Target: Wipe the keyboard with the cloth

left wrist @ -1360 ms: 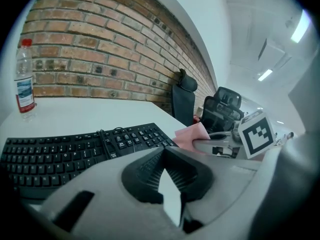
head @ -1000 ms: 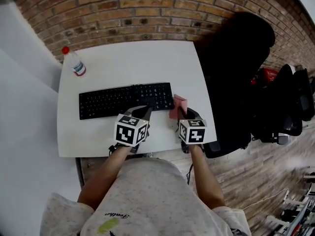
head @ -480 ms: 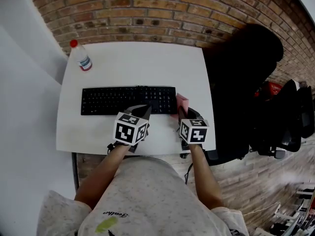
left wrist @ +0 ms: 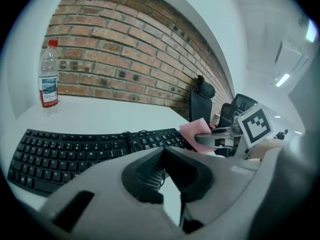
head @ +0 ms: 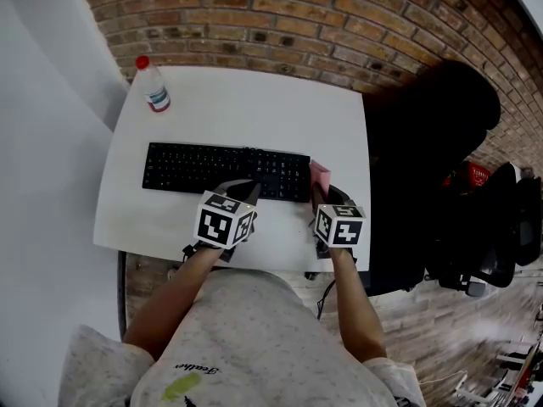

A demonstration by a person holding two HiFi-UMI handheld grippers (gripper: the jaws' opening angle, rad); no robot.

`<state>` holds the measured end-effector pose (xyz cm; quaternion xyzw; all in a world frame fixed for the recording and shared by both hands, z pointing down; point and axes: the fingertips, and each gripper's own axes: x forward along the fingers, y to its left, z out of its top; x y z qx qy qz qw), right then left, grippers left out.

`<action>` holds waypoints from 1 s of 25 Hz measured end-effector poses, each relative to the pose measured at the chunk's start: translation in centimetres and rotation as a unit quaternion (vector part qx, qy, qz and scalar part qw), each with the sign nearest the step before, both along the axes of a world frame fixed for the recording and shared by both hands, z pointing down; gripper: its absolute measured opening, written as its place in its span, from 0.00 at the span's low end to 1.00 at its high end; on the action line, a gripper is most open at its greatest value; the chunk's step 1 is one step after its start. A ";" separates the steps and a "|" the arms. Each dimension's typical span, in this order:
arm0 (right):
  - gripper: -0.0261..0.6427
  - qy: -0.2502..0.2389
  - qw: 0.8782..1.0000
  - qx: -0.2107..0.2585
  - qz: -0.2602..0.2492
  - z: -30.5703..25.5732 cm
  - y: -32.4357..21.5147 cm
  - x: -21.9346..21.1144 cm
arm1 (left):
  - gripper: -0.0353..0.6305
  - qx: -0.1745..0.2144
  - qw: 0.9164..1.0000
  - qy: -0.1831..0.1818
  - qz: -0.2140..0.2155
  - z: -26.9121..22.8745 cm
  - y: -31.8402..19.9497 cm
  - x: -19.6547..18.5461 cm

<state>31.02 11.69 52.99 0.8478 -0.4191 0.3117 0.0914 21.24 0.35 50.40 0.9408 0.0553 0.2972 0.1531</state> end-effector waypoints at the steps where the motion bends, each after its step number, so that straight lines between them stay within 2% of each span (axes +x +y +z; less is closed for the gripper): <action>1: 0.07 0.000 1.000 0.000 -0.003 0.0 -0.1 0.2 | 0.05 0.000 1.000 0.000 -0.004 0.0 -0.1 0.0; 25: 0.07 0.014 0.996 -0.022 -0.080 0.4 -3.7 4.5 | 0.05 0.002 0.995 0.005 -0.095 0.5 -5.0 -0.1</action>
